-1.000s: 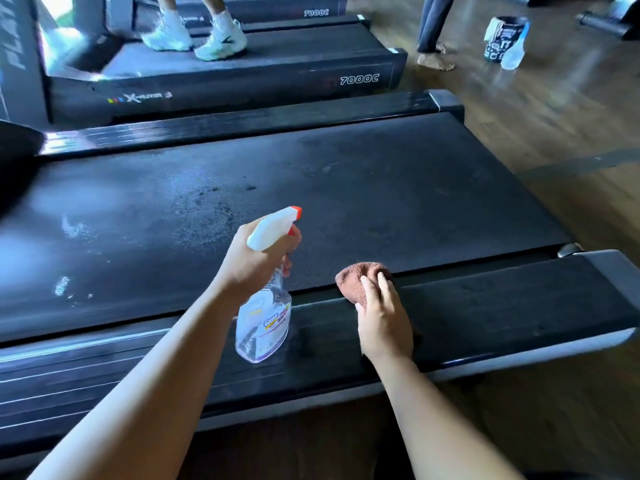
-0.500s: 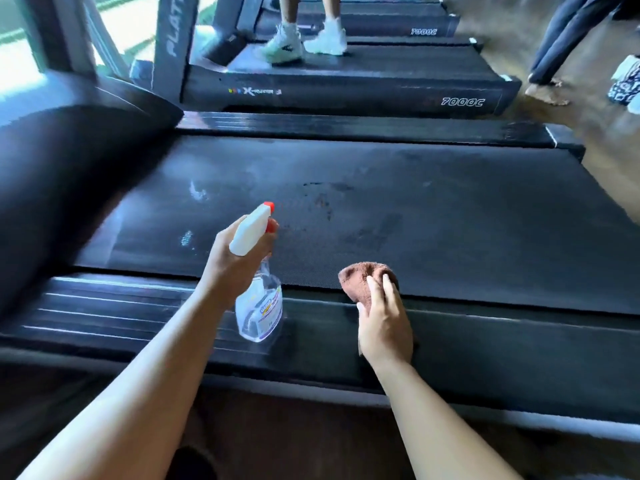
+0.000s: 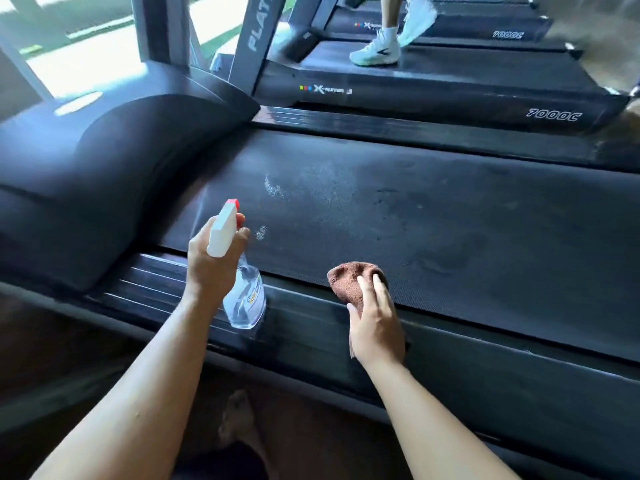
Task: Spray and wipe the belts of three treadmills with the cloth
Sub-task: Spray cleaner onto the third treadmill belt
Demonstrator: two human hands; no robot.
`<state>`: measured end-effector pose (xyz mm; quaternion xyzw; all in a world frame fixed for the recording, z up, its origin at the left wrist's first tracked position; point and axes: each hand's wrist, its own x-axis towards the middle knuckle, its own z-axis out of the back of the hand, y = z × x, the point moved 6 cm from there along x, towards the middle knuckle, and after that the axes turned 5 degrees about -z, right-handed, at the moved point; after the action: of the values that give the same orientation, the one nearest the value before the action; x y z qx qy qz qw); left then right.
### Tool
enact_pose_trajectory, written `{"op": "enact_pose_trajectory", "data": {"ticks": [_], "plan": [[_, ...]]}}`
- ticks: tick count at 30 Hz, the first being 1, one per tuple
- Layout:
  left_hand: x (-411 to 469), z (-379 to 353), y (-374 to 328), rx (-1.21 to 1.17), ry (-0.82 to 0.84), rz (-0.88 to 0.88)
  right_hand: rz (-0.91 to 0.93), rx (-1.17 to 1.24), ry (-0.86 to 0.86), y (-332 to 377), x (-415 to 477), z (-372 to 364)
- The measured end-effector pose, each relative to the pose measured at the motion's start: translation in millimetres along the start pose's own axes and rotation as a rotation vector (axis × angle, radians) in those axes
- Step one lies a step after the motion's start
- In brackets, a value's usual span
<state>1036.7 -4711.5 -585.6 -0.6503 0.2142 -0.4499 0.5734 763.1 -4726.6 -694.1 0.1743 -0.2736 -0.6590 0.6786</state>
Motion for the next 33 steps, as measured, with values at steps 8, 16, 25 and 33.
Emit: {"op": "enact_pose_trajectory", "data": {"ticks": [8, 16, 25, 33], "plan": [[19.0, 49.4, 13.3, 0.032, -0.127, -0.017, 0.035, 0.020, 0.101, 30.8, 1.2, -34.7], [13.0, 64.1, 16.3, 0.028, -0.082, 0.025, 0.031, -0.060, 0.228, 23.7, -10.8, -45.4], [0.0, 61.6, 15.9, 0.275, -0.038, 0.157, -0.056, -0.033, 0.343, 13.6, -13.6, -19.8], [-46.8, 52.7, 13.1, 0.522, -0.174, 0.269, -0.084, 0.009, 0.279, -2.2, -27.2, 14.6]]}}
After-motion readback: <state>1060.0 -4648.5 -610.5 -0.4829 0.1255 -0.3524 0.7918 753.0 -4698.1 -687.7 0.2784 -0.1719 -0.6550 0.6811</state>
